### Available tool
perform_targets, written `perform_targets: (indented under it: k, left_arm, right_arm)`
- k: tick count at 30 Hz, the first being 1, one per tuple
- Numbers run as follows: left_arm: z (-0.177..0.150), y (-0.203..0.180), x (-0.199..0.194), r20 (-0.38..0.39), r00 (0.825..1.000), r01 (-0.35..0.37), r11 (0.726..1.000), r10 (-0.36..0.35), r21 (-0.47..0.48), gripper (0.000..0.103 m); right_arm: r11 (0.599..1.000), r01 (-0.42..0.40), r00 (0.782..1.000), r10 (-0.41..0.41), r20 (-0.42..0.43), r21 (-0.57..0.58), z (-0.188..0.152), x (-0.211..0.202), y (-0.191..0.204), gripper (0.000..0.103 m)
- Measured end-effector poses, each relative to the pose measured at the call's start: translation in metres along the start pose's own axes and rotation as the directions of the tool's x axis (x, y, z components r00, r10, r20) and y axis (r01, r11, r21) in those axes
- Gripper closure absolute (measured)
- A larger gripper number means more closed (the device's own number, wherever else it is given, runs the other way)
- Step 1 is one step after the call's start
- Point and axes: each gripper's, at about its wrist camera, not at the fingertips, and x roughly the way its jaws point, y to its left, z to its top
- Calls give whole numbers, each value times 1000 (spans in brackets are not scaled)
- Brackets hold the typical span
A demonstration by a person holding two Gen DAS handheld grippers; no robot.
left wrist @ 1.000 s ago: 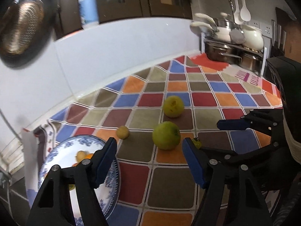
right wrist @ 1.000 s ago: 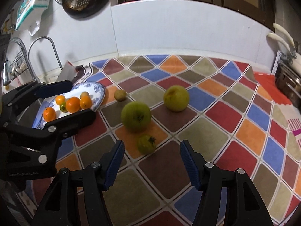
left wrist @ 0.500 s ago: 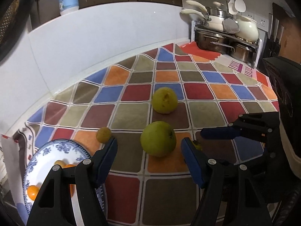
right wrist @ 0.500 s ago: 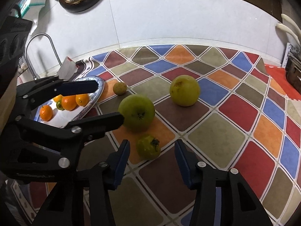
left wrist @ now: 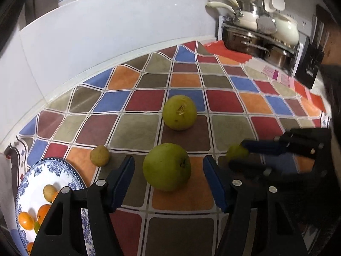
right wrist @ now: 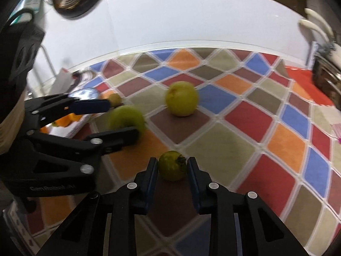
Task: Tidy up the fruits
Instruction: 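Grasp a large green apple with the left gripper while the right gripper grasps a small dark green fruit, then carry the green apple with the left gripper while the right gripper carries the small fruit over the plate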
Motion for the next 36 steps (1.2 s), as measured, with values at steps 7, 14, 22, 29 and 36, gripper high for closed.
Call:
perform_targets:
  k: [7, 14, 22, 29, 36]
  left_arm:
    - [0, -1, 11, -20, 999, -37, 999, 37, -23, 53]
    - [-4, 0, 0, -19, 999, -42, 996, 41, -74, 54]
    - [-15, 4, -41, 12, 996, -87, 981, 91, -173, 54]
    - [-30, 11, -84, 57, 983, -156, 953, 177, -258, 54]
    - [-44, 23, -120, 87, 959, -229, 918, 269, -323, 54]
  right_arm:
    - [998, 45, 999, -46, 22, 50, 5, -6, -19, 74]
    - [999, 28, 999, -29, 44, 34, 8, -11, -13, 74]
    - [1000, -15, 996, 16, 87, -5, 17, -29, 0, 74]
    - [995, -72, 989, 80, 128, -66, 23, -48, 23, 74]
    - [979, -143, 974, 165, 155, -144, 29, -61, 53, 74]
